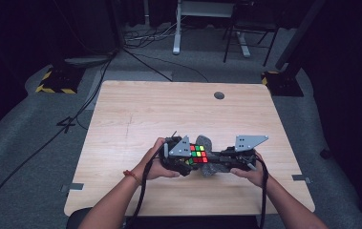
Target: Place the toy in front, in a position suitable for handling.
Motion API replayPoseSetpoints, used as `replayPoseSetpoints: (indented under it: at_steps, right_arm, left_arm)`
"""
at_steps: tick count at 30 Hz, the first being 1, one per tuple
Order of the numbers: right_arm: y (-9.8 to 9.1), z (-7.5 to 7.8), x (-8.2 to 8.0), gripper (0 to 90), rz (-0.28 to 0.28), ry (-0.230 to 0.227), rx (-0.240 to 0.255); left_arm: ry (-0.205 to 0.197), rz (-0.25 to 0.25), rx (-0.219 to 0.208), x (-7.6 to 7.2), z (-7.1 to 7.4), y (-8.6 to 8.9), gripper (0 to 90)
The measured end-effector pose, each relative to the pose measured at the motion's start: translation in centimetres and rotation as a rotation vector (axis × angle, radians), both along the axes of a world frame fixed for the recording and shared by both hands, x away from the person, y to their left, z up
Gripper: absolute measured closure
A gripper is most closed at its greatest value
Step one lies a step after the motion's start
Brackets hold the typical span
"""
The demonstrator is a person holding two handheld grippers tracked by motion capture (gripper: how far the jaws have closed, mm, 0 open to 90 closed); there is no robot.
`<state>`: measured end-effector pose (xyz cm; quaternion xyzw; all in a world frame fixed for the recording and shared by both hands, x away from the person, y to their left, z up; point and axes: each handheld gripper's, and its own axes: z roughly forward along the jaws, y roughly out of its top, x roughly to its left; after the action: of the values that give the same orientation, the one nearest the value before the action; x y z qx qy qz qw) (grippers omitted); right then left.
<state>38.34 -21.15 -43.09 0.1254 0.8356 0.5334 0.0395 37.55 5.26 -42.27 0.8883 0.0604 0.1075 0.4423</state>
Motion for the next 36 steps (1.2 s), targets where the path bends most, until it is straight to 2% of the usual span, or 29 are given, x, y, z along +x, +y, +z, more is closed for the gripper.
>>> replayPoseSetpoints:
  at_steps: [4, 8, 11, 13, 15, 17, 22, 25, 27, 31, 33, 36]
  right_arm:
    - [0.0, 0.6, -0.5, 81.7, 0.018, -0.021, 0.015]
    - [0.1, 0.9, -0.8, 81.8, 0.026, -0.044, 0.013]
    - [0.1, 1.2, -0.9, 81.8, 0.033, -0.05, 0.026]
    - [0.2, 1.3, -1.1, 81.9, 0.039, -0.061, 0.028]
    - [0.3, 1.4, -1.3, 82.0, 0.04, -0.065, 0.023]
    - [0.1, 1.6, -1.3, 82.0, 0.043, -0.064, 0.042]
    - [0.0, 1.9, -1.4, 82.0, 0.054, -0.067, 0.061]
    - [0.0, 1.8, -1.3, 82.1, 0.032, -0.07, 0.042]
    - [-0.1, 1.6, -1.1, 82.1, 0.017, -0.055, 0.044]
    - [0.0, 1.1, -0.7, 82.1, 0.003, -0.041, 0.001]
    - [0.2, 0.7, -0.6, 82.1, 0.014, -0.032, -0.024]
    - [0.4, 0.3, -0.4, 82.0, 0.02, -0.04, -0.068]
  left_arm:
    - [0.01, -0.009, 0.007, 0.0, -0.1, -0.1, 32.9]
    - [0.0, -0.013, 0.051, -0.1, -0.1, -0.3, 32.9]
    - [0.023, -0.017, 0.084, 0.0, -0.5, -0.6, 32.9]
    - [0.003, -0.009, 0.1, -0.1, -0.8, -0.7, 32.9]
    - [0.001, -0.013, 0.085, -0.1, -1.0, -0.7, 33.0]
    - [0.022, -0.021, 0.079, 0.2, -1.0, -0.5, 33.1]
    - [0.001, -0.027, 0.083, 0.0, -0.9, -0.6, 33.4]
    - [-0.006, -0.03, 0.051, -0.1, -0.5, -0.4, 33.5]
    - [-0.009, -0.023, 0.023, -0.1, -0.2, -0.1, 33.5]
    - [-0.013, -0.023, -0.03, -0.3, 0.5, 0.2, 33.5]
    - [-0.027, -0.02, -0.037, -0.6, 0.6, 0.3, 33.5]
    - [-0.026, -0.02, -0.055, -0.6, 0.7, 0.4, 33.5]
